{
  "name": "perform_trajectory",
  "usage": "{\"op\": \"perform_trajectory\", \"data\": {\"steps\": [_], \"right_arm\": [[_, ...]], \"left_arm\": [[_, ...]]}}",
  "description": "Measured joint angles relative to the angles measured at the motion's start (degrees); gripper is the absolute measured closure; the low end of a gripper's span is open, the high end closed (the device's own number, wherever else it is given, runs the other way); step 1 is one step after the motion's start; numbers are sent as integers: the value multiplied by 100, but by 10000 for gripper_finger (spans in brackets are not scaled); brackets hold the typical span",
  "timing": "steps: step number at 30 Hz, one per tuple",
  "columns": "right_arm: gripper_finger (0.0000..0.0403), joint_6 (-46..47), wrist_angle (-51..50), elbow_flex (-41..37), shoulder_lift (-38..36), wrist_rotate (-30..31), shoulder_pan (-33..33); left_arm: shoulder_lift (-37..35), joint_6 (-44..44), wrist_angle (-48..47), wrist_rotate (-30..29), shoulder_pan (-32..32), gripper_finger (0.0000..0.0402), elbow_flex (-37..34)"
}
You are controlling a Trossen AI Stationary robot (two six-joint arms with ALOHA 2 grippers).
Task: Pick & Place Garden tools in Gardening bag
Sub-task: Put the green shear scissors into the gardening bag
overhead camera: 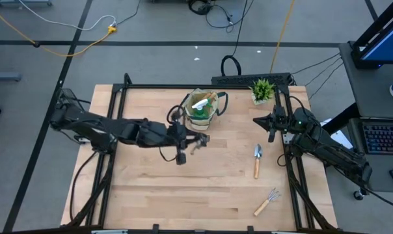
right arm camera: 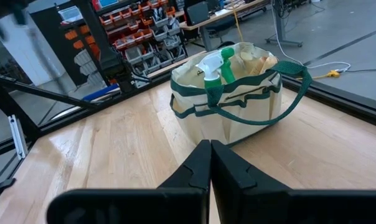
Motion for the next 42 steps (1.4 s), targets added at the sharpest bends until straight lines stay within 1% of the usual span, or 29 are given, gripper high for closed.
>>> {"op": "perform_trajectory", "data": {"steps": [2, 6, 12, 16, 21, 25, 30, 36, 40, 42], "right_arm": [[403, 0, 0, 0, -2, 0, 0], [403, 0, 0, 0, -2, 0, 0], [403, 0, 0, 0, -2, 18, 0], [403, 0, 0, 0, -2, 24, 0], [403, 0, 0, 0, 0, 27, 1], [403, 0, 0, 0, -2, 48, 2], [403, 0, 2, 0, 0, 311, 1], [403, 0, 0, 0, -2, 319, 0], [403, 0, 0, 0, 0, 319, 0], [403, 0, 0, 0, -1, 319, 0]], "left_arm": [[-2, 0, -642, -392, 0, 348, 220], [-2, 2, -1538, -1035, 0, 348, 555], [-7, 286, -2312, -1734, 0, 348, 923], [-4, 659, -2379, -2137, 0, 348, 965], [-2, 1329, -2391, -2532, 0, 348, 965], [-2, 1903, -2391, -3016, 0, 348, 965], [-2, 2606, -2389, -3630, 11, 348, 965], [-2, 2846, -2386, -3834, 260, 348, 965], [-2, 2888, -2387, -3820, 518, 348, 965], [-2, 2971, -2389, -3668, 671, 348, 965]]}}
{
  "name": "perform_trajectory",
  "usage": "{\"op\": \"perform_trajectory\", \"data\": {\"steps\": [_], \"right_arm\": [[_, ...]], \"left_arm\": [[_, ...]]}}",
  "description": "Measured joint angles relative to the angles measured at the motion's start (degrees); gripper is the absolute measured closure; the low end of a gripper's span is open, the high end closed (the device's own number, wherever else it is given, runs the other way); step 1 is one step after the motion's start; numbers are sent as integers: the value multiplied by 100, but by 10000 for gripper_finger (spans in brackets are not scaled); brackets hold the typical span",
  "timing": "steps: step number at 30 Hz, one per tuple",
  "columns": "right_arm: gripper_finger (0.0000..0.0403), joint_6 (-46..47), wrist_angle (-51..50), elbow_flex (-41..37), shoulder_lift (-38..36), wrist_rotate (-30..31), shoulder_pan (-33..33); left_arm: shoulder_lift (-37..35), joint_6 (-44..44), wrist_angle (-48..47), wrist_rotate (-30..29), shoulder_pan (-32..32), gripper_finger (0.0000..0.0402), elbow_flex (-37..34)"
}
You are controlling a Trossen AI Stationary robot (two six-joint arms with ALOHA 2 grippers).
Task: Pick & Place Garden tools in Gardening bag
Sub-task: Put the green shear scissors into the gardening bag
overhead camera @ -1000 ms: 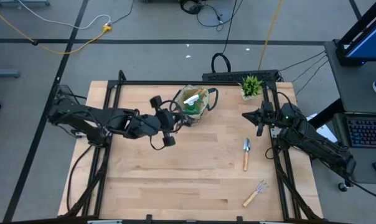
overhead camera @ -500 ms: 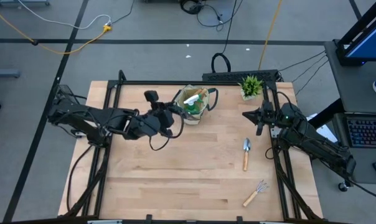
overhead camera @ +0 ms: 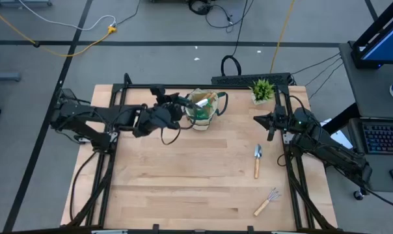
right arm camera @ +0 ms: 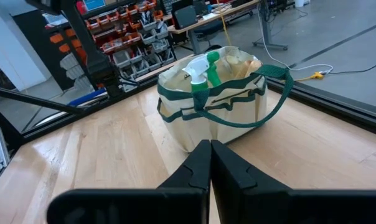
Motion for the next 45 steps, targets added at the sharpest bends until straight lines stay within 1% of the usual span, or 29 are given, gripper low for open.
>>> {"op": "perform_trajectory", "data": {"steps": [7, 13, 16, 20, 26, 29, 32, 35, 40, 45], "right_arm": [[403, -1, 0, 0, 1, 0, 1], [403, -2, 0, 0, 1, 2, 0], [403, -2, 0, 0, 1, 2, 0], [403, -20, -2, 0, 1, 4, 2], [403, -10, -2, 2, 16, 34, 0], [403, -21, -10, 2, 37, 173, 2], [403, -85, -27, 4, 79, 181, 0], [403, -104, -2, 9, 120, 183, -2], [403, -146, -11, 7, 154, 306, -1], [403, -153, -4, 4, 160, 308, 0]], "left_arm": [[0, 28, -84, 783, 555, 348, 0], [0, -111, -372, 1442, 1025, 348, 0], [9, -357, -801, 1728, 1264, 348, 111], [104, -563, -1443, 1899, 1558, 348, 406], [407, -544, -2198, 1951, 1925, 348, 925], [569, -480, -2403, 2009, 2105, 348, 1208], [785, -301, -2614, 1997, 2214, 348, 1512], [1060, -97, -2918, 1905, 2299, 348, 1805], [1542, 408, -3160, 1869, 2447, 348, 2359], [2009, 1102, -3227, 1455, 2511, 348, 2845]]}}
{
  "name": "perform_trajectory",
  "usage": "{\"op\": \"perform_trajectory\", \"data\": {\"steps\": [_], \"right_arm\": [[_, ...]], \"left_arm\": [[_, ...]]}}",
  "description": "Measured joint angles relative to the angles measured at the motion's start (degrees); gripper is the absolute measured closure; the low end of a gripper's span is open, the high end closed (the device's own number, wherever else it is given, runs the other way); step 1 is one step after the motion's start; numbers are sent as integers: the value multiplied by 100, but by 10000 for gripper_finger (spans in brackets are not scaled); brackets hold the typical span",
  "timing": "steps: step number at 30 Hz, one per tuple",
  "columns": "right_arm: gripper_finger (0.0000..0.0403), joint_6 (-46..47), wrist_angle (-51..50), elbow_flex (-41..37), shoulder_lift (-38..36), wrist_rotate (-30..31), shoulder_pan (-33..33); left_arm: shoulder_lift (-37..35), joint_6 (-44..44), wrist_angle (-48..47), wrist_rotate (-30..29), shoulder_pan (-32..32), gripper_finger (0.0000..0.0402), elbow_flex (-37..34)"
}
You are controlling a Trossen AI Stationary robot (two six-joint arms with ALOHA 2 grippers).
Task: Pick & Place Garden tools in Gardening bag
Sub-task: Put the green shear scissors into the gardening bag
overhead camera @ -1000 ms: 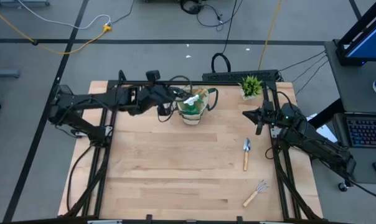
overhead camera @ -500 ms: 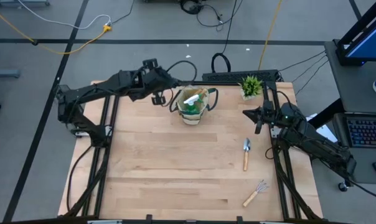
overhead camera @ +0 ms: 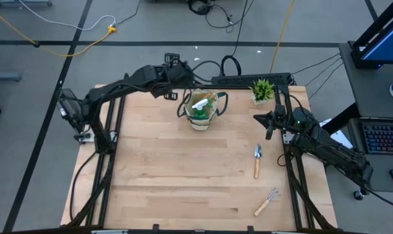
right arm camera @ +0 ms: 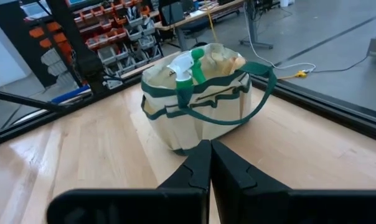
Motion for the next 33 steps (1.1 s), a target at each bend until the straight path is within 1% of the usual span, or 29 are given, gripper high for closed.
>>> {"op": "perform_trajectory", "data": {"steps": [4, 7, 10, 18, 23, 27, 33], "right_arm": [[403, -21, 0, 0, 0, -2, 0], [403, -62, 0, 0, 0, -3, 0], [403, -157, 0, 0, 0, -2, 0], [403, -197, -2, 0, 0, -4, 2], [403, -197, -2, 0, 0, -7, 2], [403, -267, -2, 0, 0, -7, 2], [403, -304, -2, 0, 0, -24, 2]], "left_arm": [[300, 508, -81, -362, 33, 348, 299], [440, 975, -109, -739, 38, 348, 346], [536, 1334, -103, -962, 38, 348, 346], [609, 1919, 70, -997, 19, 348, 348], [655, 2586, 316, -1162, -88, 348, 348], [695, 2933, 602, -1248, -219, 348, 348], [817, 3415, 628, -1387, -354, 348, 348]]}}
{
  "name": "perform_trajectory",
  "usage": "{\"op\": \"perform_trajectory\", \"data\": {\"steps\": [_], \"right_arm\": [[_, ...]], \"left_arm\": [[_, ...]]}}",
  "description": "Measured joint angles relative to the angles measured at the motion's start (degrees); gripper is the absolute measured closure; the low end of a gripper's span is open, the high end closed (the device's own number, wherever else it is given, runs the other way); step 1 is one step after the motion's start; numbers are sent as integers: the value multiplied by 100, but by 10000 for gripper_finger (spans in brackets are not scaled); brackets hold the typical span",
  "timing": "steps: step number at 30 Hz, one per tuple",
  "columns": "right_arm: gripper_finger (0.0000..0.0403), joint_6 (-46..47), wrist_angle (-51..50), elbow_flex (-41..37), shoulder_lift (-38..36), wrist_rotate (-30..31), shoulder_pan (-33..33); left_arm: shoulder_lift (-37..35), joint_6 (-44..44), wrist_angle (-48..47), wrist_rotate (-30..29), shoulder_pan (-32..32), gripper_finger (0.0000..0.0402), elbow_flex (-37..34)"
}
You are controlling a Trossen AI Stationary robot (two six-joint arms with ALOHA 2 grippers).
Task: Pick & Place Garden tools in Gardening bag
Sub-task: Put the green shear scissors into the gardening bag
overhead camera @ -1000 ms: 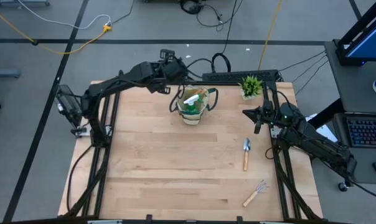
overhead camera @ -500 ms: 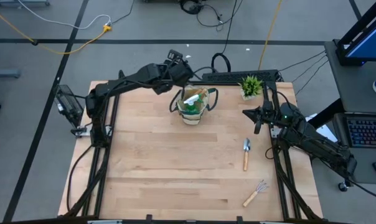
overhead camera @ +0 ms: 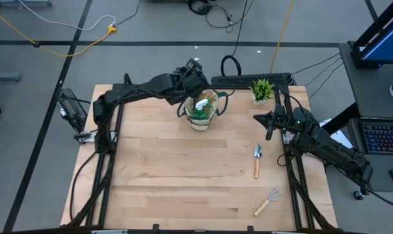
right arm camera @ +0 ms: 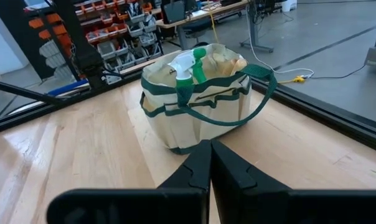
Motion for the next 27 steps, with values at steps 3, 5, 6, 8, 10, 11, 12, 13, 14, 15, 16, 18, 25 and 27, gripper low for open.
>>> {"op": "perform_trajectory", "data": {"steps": [3, 5, 6, 8, 10, 11, 12, 13, 14, 15, 16, 18, 25, 27], "right_arm": [[403, 0, -2, 0, 2, 0, -2], [403, 0, -2, -2, 2, -1, 0], [403, 0, -2, -2, 2, -2, -1], [403, 1, -2, -2, 2, -8, 0], [403, 0, -8, -2, 2, -19, 7], [403, 1, -19, -2, 2, -24, 7], [403, 7, -21, -4, 2, -28, 11], [403, 11, -20, -4, 2, -28, 9], [403, 3, -23, -4, 2, -28, 9], [403, 3, -26, -4, 2, -27, 10], [403, 4, -24, -4, 2, -24, 11], [403, 4, -26, -7, 2, -26, 9], [403, 2, -26, -7, 2, -25, 11], [403, 2, -26, -7, 2, -26, 11]], "left_arm": [[98, 206, 79, -72, -57, 348, 0], [180, 284, 65, -166, -60, 348, -2], [230, 350, 120, -265, -61, 348, -2], [320, 413, 116, -374, -54, 348, -2], [445, 503, 174, -546, -49, 348, -2], [513, 546, 168, -605, -39, 348, -2], [589, 617, 178, -675, -23, 348, -2], [639, 658, 205, -750, -17, 348, -2], [687, 676, 197, -778, -8, 348, -2], [739, 702, 195, -810, 10, 348, -2], [774, 703, 202, -830, 36, 348, -2], [854, 702, 197, -835, 92, 348, -2], [1079, 647, 213, -787, 258, 348, -2], [1114, 675, 210, -779, 263, 348, -4]]}}
